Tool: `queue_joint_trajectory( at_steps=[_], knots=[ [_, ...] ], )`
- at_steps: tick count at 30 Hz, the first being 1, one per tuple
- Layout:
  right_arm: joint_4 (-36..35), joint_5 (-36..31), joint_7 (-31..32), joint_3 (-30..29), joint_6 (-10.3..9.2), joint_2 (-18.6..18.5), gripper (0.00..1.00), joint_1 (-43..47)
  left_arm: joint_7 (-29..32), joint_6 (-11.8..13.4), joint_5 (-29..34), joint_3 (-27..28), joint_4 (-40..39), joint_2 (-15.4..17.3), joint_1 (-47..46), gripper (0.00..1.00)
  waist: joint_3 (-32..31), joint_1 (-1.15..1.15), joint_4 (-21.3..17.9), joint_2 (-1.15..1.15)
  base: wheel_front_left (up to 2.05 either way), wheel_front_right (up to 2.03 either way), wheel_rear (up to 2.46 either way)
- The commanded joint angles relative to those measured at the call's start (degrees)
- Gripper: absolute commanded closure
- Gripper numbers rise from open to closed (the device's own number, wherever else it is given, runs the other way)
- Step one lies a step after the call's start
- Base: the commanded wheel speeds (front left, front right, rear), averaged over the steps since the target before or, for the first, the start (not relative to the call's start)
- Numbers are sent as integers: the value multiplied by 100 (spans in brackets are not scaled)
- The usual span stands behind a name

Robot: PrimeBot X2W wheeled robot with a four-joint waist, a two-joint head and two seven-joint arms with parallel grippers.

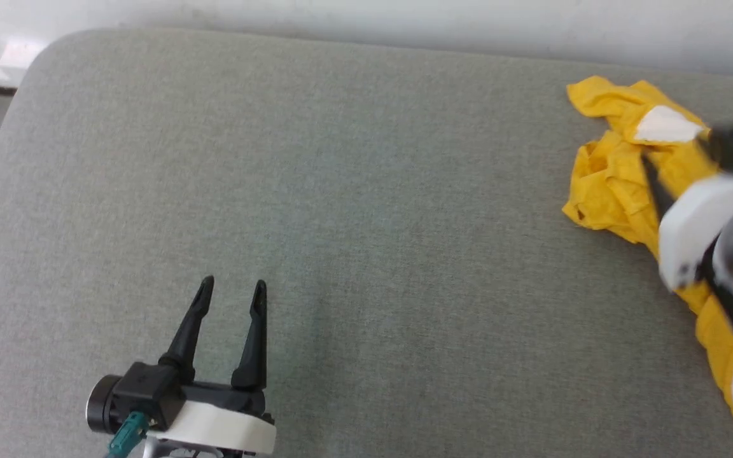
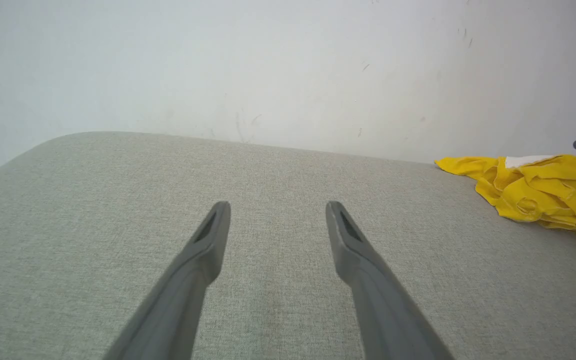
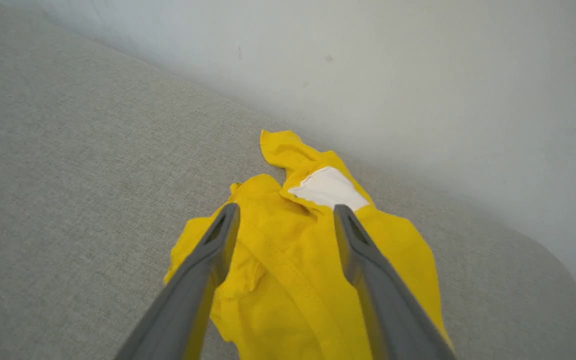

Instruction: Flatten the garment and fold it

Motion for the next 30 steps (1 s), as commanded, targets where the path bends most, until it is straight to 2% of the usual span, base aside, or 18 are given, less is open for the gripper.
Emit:
queue_joint_trajectory(
  at_steps=[1, 9, 20, 21, 22, 23, 30],
  knots=[
    [-106, 36, 96, -20, -6, 55, 0, 227, -27, 24, 75, 26, -39, 3, 59, 0, -111, 1, -103, 0, 0, 0, 0],
    [-503, -218, 730, -288, -6, 134, 0, 1137, -27, -1, 50, -26, -84, -2, 40, 0, 56, 1, 67, 0, 0, 0, 0],
    [22, -443, 674, -13, -6, 3, 0, 926, -27, -3, -9, -102, -26, -17, -128, 0, 387, 1, 355, 0, 0, 0, 0],
    [100, -473, 660, 11, -6, -9, 11, 877, -27, -2, -13, -109, -22, -19, -147, 0, 408, 1, 368, 0, 0, 0, 0],
    [168, -505, 627, 30, -6, -18, 59, 823, -27, -1, -18, -113, -18, -20, -165, 0, 425, 1, 378, 0, 0, 0, 0],
    [221, -546, 568, 63, -6, -39, 100, 766, -27, 1, -20, -115, -14, -21, -182, 0, 442, 1, 388, 0, 0, 0, 0],
    [310, -539, 116, 226, -6, 6, 100, 418, -27, 25, -29, -110, 63, -27, -206, 0, 347, 1, 378, 0, 0, 0, 0]
  ],
)
